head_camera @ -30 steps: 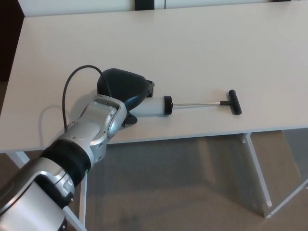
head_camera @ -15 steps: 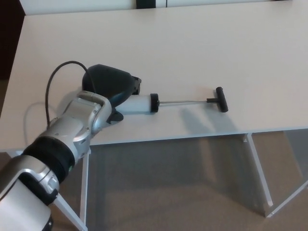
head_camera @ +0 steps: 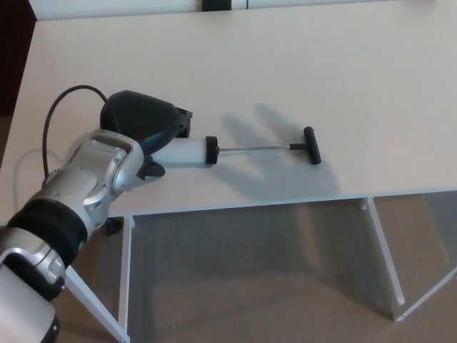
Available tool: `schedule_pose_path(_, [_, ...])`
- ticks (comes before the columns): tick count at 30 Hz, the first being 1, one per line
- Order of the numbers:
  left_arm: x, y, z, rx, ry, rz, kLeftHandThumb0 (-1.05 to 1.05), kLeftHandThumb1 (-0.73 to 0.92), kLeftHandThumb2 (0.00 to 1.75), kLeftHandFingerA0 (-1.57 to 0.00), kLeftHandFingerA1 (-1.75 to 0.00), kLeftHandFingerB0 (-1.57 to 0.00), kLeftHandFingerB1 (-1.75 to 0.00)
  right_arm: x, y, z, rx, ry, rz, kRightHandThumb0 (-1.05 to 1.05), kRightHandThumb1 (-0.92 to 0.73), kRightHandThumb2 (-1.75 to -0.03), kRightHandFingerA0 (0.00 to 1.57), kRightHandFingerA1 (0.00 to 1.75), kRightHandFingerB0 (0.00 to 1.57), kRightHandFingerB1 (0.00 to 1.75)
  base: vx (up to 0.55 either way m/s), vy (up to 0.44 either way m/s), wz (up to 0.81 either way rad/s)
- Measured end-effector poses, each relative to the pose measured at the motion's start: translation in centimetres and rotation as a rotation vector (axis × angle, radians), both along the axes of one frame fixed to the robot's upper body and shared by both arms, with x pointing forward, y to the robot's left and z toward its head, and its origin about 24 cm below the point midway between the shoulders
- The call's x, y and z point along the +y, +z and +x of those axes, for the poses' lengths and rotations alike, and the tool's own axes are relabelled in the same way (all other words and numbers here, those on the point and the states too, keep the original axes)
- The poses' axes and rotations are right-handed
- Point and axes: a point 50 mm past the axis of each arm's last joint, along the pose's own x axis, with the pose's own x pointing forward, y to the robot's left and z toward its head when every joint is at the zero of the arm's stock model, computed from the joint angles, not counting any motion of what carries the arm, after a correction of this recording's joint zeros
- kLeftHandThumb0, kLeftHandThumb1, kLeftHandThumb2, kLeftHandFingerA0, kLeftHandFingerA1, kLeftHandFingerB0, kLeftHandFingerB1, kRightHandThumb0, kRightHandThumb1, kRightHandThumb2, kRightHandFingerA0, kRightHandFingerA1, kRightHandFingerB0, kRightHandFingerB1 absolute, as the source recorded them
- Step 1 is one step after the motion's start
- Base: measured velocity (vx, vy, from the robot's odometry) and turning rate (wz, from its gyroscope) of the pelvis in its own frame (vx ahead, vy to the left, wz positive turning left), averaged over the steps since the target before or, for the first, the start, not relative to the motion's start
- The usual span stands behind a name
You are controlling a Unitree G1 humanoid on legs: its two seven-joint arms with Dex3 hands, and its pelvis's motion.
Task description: The robot walks towards a desk on which an air pump is kept in the middle. It lifts it up and holds it with its left hand and uses its right hand to compress it by pushing its handle inwards.
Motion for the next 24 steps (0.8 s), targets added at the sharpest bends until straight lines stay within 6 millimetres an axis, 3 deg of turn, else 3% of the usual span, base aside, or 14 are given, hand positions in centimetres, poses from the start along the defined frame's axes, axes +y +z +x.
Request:
schedule_pose_path(2, [0.0,0.0,0.0,0.000,0.001,-0.001,-0.17,0.67,0.55,-0.66,-1.71,-0.55,-1.30,0.0,-0.6,0.9,0.049,0.004,0.015,-0.70,-0.87,-0.66,0.13,0.31,0.13,0.27,0.00,0.000,0.00])
schedule_pose_path(3, [0.0,0.0,0.0,0.000,0.001,-0.002,-0.20,0.61,0.58,-0.72,-1.57,-0.75,-0.60,-0.1,-1.3,1.7,0.101,0.007,0.030,-0.74,-0.88,-0.67,0.15,0.29,0.14,0.27,0.00,0.000,0.00])
schedule_pose_path(5, [0.0,0.0,0.0,0.000,0.001,-0.002,-0.20,0.61,0.58,-0.72,-1.57,-0.75,-0.60,-0.1,-1.6,2.0,0.122,0.008,0.036,-0.74,-0.88,-0.67,0.15,0.29,0.14,0.27,0.00,0.000,0.00])
schedule_pose_path(6, [0.0,0.0,0.0,-0.001,0.002,-0.003,-0.18,0.66,0.59,-0.72,-1.59,-0.77,-0.59,-0.2,-2.5,2.8,0.176,0.009,0.054,-0.74,-0.69,-1.05,0.05,0.43,0.05,0.36,0.00,0.000,0.00])
schedule_pose_path(7, [0.0,0.1,0.0,-0.002,0.002,-0.005,-0.24,0.71,0.61,-0.70,-1.61,-0.73,-0.61,-0.2,-3.3,3.3,0.219,0.008,0.074,-0.77,-0.68,-1.06,0.05,0.41,0.04,0.34,0.00,0.000,0.00])
schedule_pose_path(12, [0.0,0.2,0.1,-0.004,0.004,-0.012,-0.23,0.71,0.60,-0.69,-1.62,-0.72,-0.63,-0.5,-5.8,4.6,0.343,0.006,0.130,-0.77,-0.70,-1.06,0.06,0.42,0.03,0.34,0.00,0.000,0.00])
schedule_pose_path(13, [0.0,0.2,0.1,-0.004,0.005,-0.014,-0.22,0.72,0.58,-0.67,-1.67,-0.67,-0.94,-0.5,-6.8,4.9,0.388,0.006,0.152,-0.78,-0.89,-0.68,0.13,0.27,0.10,0.23,0.00,0.000,0.00])
schedule_pose_path(14, [0.0,0.2,0.1,-0.005,0.006,-0.016,-0.22,0.72,0.58,-0.67,-1.67,-0.67,-0.94,-0.5,-7.5,5.1,0.419,0.006,0.168,-0.78,-0.89,-0.68,0.13,0.27,0.10,0.23,0.00,0.000,0.00])
schedule_pose_path(15, [0.0,0.2,0.1,-0.005,0.006,-0.018,-0.23,0.72,0.58,-0.67,-1.66,-0.63,-1.09,-0.6,-8.5,5.4,0.464,0.006,0.194,-0.80,-0.89,-0.69,0.12,0.27,0.08,0.22,0.00,0.000,0.00])
schedule_pose_path(17, [0.1,0.3,0.1,-0.005,0.006,-0.022,-0.23,0.72,0.58,-0.67,-1.66,-0.63,-1.09,-0.7,-10.0,5.6,0.530,0.006,0.237,-0.80,-0.89,-0.69,0.12,0.27,0.08,0.22,0.00,0.000,0.00])
schedule_pose_path(18, [0.1,0.3,0.1,-0.004,0.006,-0.024,-0.37,0.61,0.70,-0.79,-1.44,-0.70,-0.56,-0.7,-10.7,5.7,0.559,0.007,0.256,-0.80,-0.92,-0.70,0.12,0.27,0.08,0.22,0.00,0.000,0.00])
schedule_pose_path(22, [0.1,0.4,0.1,-0.003,0.008,-0.033,-0.22,0.66,0.61,-0.72,-1.53,-0.72,-0.58,-0.6,-13.1,5.8,0.657,0.014,0.320,-0.81,-0.91,-0.69,0.12,0.26,0.09,0.22,0.00,0.000,0.00])
schedule_pose_path(23, [0.1,0.5,0.2,-0.002,0.010,-0.037,-0.27,0.78,0.65,-0.72,-1.58,-0.65,-0.92,-0.5,-14.2,5.8,0.703,0.017,0.347,-0.81,-0.91,-0.69,0.12,0.27,0.10,0.23,0.00,0.000,0.00])
schedule_pose_path(24, [0.3,0.6,0.2,0.000,0.014,-0.044,-0.27,0.78,0.65,-0.72,-1.58,-0.65,-0.92,-0.4,-15.7,5.7,0.763,0.023,0.389,-0.81,-0.91,-0.69,0.12,0.27,0.10,0.23,0.00,0.000,0.00])
